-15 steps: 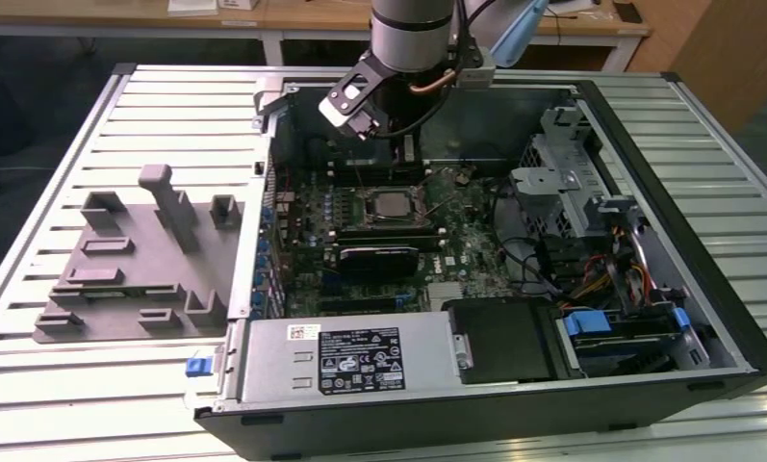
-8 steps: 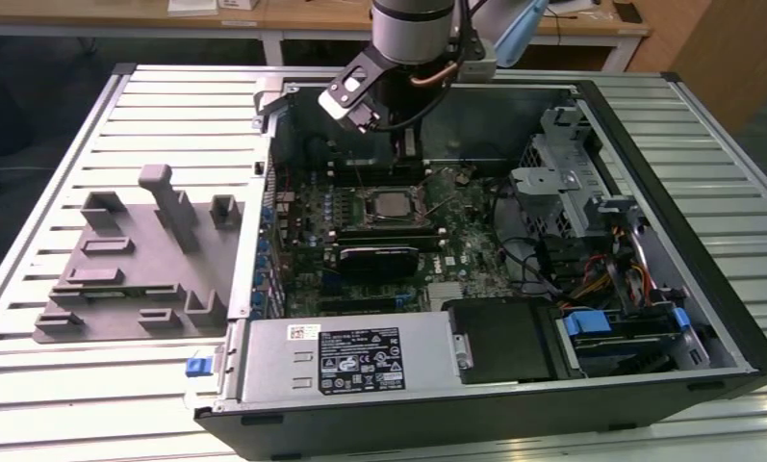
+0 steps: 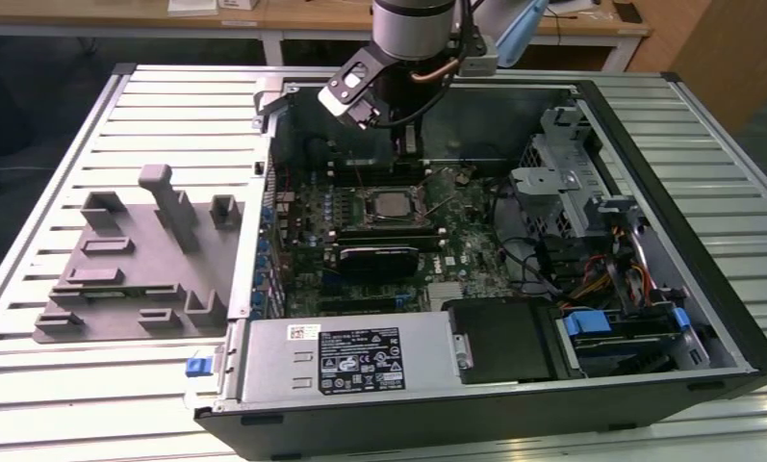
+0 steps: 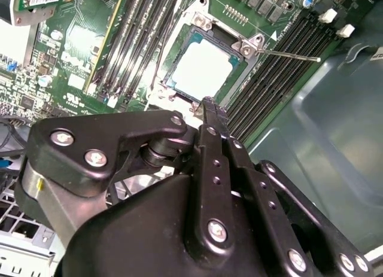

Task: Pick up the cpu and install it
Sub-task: 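Close the cpu cover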

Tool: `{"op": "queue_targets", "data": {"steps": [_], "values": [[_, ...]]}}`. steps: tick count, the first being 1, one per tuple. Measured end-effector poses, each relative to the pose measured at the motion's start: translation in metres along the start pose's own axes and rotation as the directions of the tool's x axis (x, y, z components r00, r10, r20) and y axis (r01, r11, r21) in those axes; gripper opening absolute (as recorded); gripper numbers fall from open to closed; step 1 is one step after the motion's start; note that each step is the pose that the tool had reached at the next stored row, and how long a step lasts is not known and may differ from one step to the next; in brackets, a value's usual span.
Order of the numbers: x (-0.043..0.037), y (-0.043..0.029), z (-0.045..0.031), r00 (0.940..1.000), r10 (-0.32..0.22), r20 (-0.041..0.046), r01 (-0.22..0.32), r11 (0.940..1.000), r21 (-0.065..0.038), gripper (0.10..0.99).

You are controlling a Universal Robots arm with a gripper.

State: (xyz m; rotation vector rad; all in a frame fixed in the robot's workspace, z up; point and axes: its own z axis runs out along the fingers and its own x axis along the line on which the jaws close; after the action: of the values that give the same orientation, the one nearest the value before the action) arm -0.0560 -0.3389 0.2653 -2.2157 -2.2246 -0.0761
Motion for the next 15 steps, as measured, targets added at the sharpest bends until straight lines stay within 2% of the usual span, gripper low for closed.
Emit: {"op": "queue_targets", "data": {"steps": [8, 15], "values": [[0.0000, 0.0086, 0.0003, 1.0000, 0.000, 0.0000, 0.000, 1.0000, 0.000, 0.106], [-0.0001, 0.0208, 0.0007, 1.0000, 0.000, 0.0000, 0.000, 1.0000, 0.000, 0.106]]}}
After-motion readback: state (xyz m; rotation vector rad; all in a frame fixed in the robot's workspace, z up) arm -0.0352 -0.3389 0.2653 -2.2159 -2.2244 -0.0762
